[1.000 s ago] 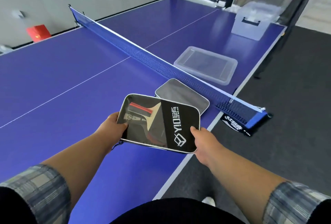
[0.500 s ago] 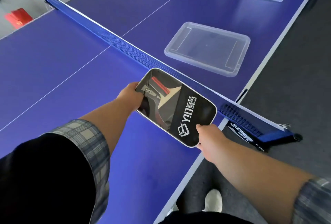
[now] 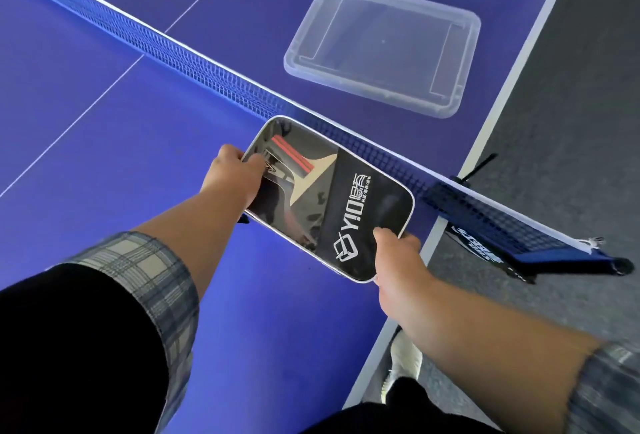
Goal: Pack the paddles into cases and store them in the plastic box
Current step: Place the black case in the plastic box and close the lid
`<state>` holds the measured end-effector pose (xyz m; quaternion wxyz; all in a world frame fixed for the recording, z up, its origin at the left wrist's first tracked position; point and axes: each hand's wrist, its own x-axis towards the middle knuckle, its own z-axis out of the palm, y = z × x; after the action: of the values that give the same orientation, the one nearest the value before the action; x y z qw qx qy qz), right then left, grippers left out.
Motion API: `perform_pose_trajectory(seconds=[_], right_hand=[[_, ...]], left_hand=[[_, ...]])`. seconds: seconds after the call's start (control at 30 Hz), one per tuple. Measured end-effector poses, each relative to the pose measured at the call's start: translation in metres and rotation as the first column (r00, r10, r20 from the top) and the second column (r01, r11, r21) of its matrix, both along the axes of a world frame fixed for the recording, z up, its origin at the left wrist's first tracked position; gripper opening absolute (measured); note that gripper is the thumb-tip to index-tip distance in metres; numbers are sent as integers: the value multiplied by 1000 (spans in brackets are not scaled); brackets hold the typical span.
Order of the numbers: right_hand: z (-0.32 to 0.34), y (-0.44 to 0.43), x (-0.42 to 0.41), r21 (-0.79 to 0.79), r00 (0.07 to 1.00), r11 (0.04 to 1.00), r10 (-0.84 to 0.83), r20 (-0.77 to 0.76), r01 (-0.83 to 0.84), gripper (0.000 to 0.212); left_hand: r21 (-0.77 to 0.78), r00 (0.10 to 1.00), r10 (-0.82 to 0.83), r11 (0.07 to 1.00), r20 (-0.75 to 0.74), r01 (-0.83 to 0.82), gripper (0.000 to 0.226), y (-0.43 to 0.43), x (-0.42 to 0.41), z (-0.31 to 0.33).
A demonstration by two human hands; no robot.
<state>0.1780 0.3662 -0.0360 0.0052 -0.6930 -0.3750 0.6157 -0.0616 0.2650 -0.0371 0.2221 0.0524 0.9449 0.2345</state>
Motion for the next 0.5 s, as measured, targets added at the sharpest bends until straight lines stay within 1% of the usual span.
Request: perform_pose_trajectory(seconds=[0.07,0.13,0.2,0.3,0.4,0.43,0.5], right_hand=[[-1,-2,-5,-33,995,996,-83,56,85,54],[-4,-3,-9,-18,992,995,-96,83,98,60],[-10,2,-7,-44,995,996,-79,57,82,64],[-16,11,1,-106,1000,994,12,22,-10,71],[-16,15,9,-123,996,989,90,6,-88,79],[-17,16,11,-131,996,987,88,-16,-90,79],[-17,16,17,-155,995,987,30,-91,-44,77]], left_hand=[[-17,1000,-21,1000,6,21,35,-4,-4,-4],[1,996,-21,1000,90,21,44,-4,-8,-8],[62,978,17,998,207,-31,58,-3,-11,-7],[105,930,24,992,367,-67,76,-4,-16,-1],[111,851,60,984,521,-137,82,-10,-13,-2],[122,836,74,978,544,-166,83,-14,-9,-3],[149,820,99,964,564,-219,84,-25,1,-3]])
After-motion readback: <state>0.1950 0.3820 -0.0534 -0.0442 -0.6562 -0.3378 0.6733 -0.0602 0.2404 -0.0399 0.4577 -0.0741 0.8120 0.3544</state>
